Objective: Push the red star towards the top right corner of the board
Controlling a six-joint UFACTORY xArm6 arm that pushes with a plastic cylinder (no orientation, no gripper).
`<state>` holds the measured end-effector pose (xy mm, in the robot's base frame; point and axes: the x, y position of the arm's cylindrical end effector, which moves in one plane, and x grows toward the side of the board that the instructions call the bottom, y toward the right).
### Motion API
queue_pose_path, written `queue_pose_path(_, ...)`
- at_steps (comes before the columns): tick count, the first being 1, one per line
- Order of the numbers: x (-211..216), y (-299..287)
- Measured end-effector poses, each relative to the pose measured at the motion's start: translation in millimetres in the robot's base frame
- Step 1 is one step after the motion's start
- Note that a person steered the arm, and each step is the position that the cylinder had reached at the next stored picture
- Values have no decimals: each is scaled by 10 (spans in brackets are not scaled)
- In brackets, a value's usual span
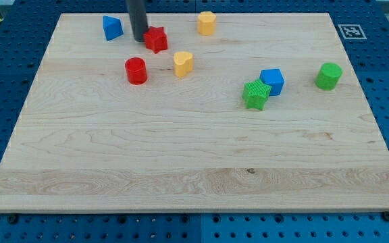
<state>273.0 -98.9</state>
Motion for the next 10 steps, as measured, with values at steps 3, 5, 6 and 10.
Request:
queue_pose_path(3, 288, 563)
queue_pose_path(5, 599, 686)
queue_pose_path(6, 569, 1098)
queue_pose_path(10, 362, 1097)
